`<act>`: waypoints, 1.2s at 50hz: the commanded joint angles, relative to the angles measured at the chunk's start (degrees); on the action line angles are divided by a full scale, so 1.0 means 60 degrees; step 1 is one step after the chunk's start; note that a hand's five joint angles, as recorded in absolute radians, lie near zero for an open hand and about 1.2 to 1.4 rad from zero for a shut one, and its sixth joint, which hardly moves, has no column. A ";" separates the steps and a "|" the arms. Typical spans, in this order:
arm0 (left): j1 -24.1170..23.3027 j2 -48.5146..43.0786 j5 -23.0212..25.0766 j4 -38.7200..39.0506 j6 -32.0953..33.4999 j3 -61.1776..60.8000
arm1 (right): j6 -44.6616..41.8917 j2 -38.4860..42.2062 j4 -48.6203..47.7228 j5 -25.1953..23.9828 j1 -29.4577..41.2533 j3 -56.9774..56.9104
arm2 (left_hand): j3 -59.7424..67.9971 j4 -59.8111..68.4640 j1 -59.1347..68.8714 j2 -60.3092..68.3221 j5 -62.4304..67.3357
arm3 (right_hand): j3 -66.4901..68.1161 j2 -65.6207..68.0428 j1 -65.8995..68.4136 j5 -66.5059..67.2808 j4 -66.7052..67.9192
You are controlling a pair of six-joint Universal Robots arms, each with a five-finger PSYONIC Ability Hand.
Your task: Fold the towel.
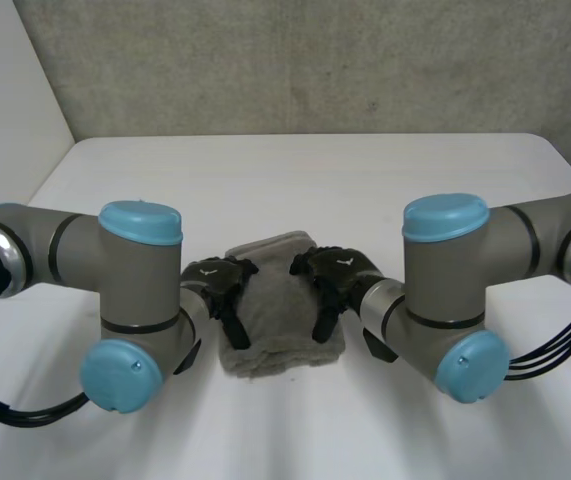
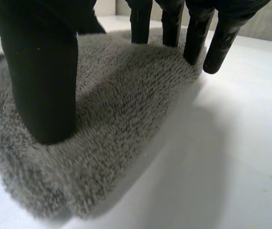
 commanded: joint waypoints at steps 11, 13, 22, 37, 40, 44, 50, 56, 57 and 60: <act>-0.0083 0.3357 0.0028 -0.0027 0.0645 0.0211 | -0.0326 -0.3790 -0.0254 0.0730 -0.0416 0.0137 | 0.0145 0.0138 0.0073 0.0106 -0.0168 | -0.0581 -0.0825 -0.0871 -0.0767 -0.0721; 0.0006 0.3771 0.0013 -0.0056 0.0645 0.0388 | -0.0267 -0.4338 -0.0357 0.1114 -0.0682 0.0240 | 0.0146 0.0139 0.0074 0.0107 -0.0168 | -0.0581 -0.0825 -0.0871 -0.0767 -0.0721; 0.1500 0.5807 0.0042 -0.1082 0.0674 0.0315 | -0.0369 -0.6272 0.0038 0.2696 -0.1678 0.0972 | 0.0230 0.0223 0.0158 0.0191 -0.0083 | -0.0581 -0.0825 -0.0871 -0.0767 -0.0721; 0.1603 0.6979 0.0144 -0.0965 0.0645 -0.0681 | -0.0486 -0.6360 0.0463 0.2623 -0.1810 0.1456 | 0.0090 0.0083 0.0018 0.0051 -0.0223 | -0.0581 -0.0825 -0.0871 -0.0767 -0.0721; 0.1631 0.6965 0.0144 -0.0891 0.0645 -0.0652 | -0.0486 -0.6360 0.0448 0.2608 -0.1810 0.1456 | 0.0061 0.0055 -0.0010 0.0023 -0.0252 | -0.0581 -0.0825 -0.0871 -0.0767 -0.0721; 0.1617 0.6950 0.0145 -0.0891 0.0660 -0.0550 | -0.0472 -0.6345 0.0448 0.2608 -0.1825 0.1471 | 0.0061 0.0055 -0.0010 0.0023 -0.0252 | -0.0581 -0.0825 -0.0871 -0.0767 -0.0721; 0.1705 0.6950 0.0145 -0.0847 0.0660 -0.0345 | -0.0486 -0.6316 0.0477 0.2593 -0.1781 0.1485 | 0.0061 0.0055 -0.0010 0.0023 -0.0252 | -0.0581 -0.0825 -0.0871 -0.0767 -0.0721; 0.1720 0.6921 0.0145 -0.0847 0.0660 -0.0344 | -0.0501 -0.6301 0.0419 0.2593 -0.1781 0.1544 | 0.0061 0.0055 -0.0010 0.0023 -0.0252 | -0.0581 -0.0825 -0.0871 -0.0767 -0.0721; 0.1720 0.6921 0.0145 -0.0847 0.0660 -0.0344 | -0.0501 -0.6301 0.0419 0.2593 -0.1781 0.1544 | 0.0061 0.0055 -0.0010 0.0023 -0.0252 | -0.0581 -0.0825 -0.0871 -0.0767 -0.0721; 0.1749 0.6891 0.0159 -0.0833 0.0660 -0.0374 | -0.0545 -0.6301 0.0404 0.2593 -0.1781 0.1544 | 0.0061 0.0055 -0.0010 0.0023 -0.0252 | -0.0581 -0.0825 -0.0871 -0.0767 -0.0721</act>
